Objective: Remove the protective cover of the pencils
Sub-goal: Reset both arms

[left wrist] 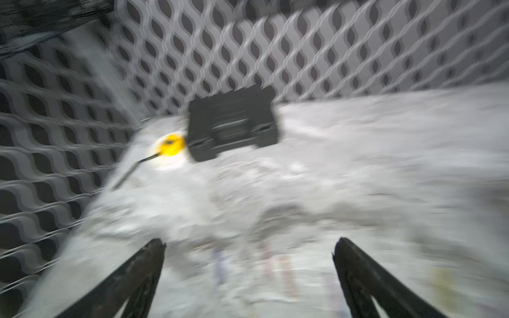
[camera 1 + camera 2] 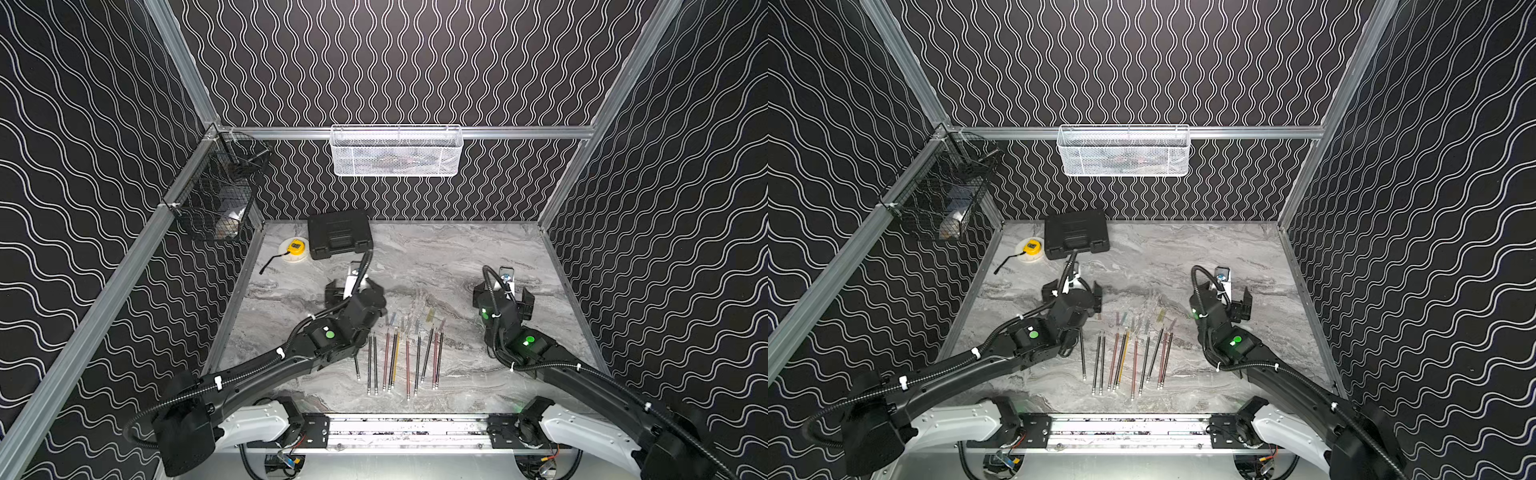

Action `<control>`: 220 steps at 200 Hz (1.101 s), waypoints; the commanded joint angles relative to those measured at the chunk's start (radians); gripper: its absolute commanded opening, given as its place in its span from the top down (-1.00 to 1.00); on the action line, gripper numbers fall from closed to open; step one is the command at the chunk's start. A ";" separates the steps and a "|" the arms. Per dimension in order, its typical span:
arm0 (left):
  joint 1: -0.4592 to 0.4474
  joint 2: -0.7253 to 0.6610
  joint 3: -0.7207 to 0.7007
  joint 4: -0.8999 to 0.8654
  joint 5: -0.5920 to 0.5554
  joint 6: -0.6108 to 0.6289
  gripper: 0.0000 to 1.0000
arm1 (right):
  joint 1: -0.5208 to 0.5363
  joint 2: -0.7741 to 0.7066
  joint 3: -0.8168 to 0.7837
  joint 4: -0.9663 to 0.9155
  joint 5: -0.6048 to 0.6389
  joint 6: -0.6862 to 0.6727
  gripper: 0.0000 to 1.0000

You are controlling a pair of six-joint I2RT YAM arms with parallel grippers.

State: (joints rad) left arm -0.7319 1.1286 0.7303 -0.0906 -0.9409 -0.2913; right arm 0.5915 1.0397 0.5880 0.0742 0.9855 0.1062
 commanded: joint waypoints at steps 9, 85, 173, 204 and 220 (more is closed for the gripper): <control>0.082 -0.099 -0.328 0.506 -0.210 0.258 -0.99 | -0.125 0.100 -0.056 0.307 -0.072 -0.113 -1.00; 0.239 0.356 -0.552 1.421 -0.057 0.486 -0.99 | -0.444 0.457 -0.153 0.659 -0.380 0.044 -1.00; 0.421 0.511 -0.413 1.299 0.195 0.400 -0.99 | -0.546 0.561 -0.163 0.789 -0.612 0.011 -0.99; 0.556 0.479 -0.322 1.033 0.409 0.287 -0.99 | -0.558 0.581 -0.125 0.742 -0.638 0.016 -0.99; 0.614 0.488 -0.278 0.942 0.499 0.256 -0.99 | -0.562 0.587 -0.149 0.809 -0.642 -0.001 -0.99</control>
State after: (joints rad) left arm -0.1829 1.6157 0.3996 1.0695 -0.6373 0.0677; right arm 0.0349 1.6253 0.4461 0.8379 0.3721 0.1055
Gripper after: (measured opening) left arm 0.995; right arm 0.995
